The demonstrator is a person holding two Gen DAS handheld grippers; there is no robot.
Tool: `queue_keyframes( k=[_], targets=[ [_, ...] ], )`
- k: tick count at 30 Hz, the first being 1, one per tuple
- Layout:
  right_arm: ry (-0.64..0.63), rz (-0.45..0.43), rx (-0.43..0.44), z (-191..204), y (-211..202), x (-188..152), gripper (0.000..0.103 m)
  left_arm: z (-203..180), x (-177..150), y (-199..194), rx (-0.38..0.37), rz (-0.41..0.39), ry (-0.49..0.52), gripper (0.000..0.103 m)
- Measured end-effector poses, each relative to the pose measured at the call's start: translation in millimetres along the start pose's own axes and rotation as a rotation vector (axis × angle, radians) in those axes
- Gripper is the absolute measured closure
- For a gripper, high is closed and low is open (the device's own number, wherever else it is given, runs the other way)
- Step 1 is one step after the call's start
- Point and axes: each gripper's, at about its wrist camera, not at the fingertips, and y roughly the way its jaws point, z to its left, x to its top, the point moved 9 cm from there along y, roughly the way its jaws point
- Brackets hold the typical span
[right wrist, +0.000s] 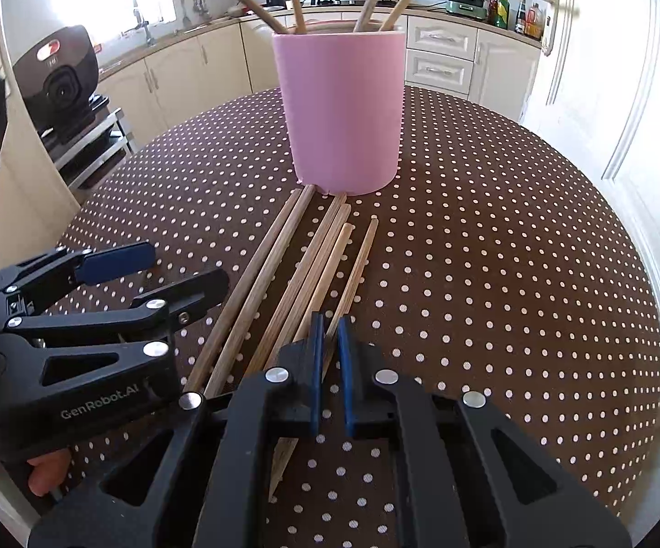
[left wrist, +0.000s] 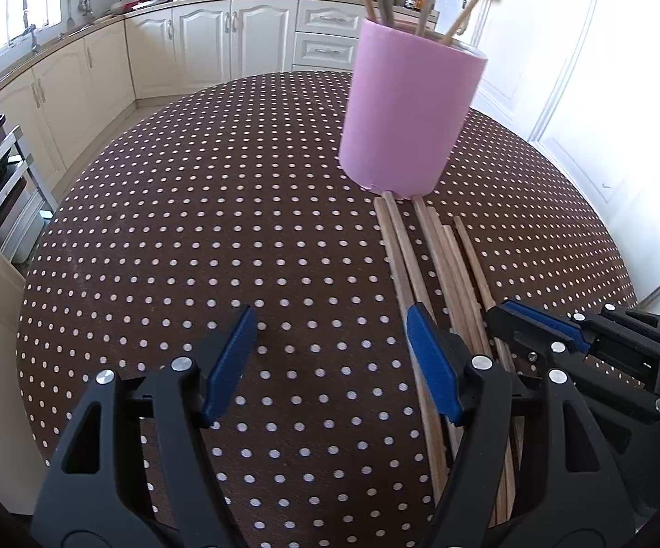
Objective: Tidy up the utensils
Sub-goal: 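Close the right gripper on a wooden chopstick while the left grasps another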
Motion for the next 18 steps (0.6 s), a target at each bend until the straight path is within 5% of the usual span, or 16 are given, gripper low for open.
queue_keyframes(
  k=[18],
  targets=[
    [0.067, -0.002, 0.059, -12.8, 2.6, 3.1, 0.095, -11.7, 21.7, 16.2, 0.063, 0.075, -0.013, 0.034]
  ],
)
